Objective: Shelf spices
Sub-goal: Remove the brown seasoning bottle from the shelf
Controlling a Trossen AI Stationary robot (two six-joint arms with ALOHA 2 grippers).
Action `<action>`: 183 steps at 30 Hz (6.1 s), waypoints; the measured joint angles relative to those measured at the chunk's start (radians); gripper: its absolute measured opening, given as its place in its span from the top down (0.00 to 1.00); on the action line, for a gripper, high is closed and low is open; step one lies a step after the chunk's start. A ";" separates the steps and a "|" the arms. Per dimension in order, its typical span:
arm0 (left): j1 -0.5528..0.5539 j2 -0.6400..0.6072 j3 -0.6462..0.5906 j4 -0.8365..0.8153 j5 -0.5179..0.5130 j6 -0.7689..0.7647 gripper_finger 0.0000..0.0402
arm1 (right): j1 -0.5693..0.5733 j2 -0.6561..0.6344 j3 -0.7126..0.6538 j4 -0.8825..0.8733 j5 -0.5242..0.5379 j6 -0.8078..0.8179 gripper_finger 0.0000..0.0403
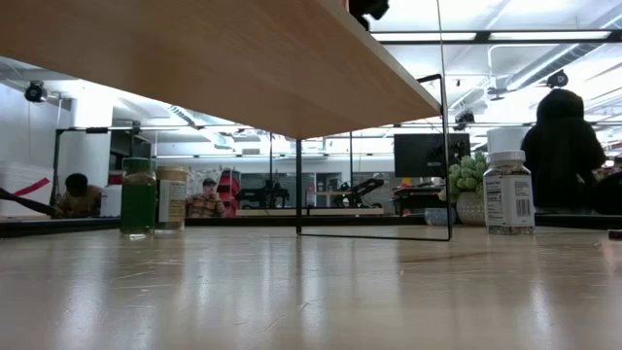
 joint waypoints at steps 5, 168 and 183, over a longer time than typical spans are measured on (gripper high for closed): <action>0.000 0.000 0.000 -0.002 0.000 0.001 0.56 | -0.001 0.040 0.017 -0.030 -0.026 -0.030 0.28; 0.003 -0.014 -0.041 0.010 0.052 -0.022 0.55 | -0.599 0.005 -0.595 0.382 -0.159 -0.011 0.56; 0.003 -0.014 -0.043 0.010 0.059 -0.027 0.54 | -0.618 0.089 -0.606 0.436 -0.151 -0.006 0.53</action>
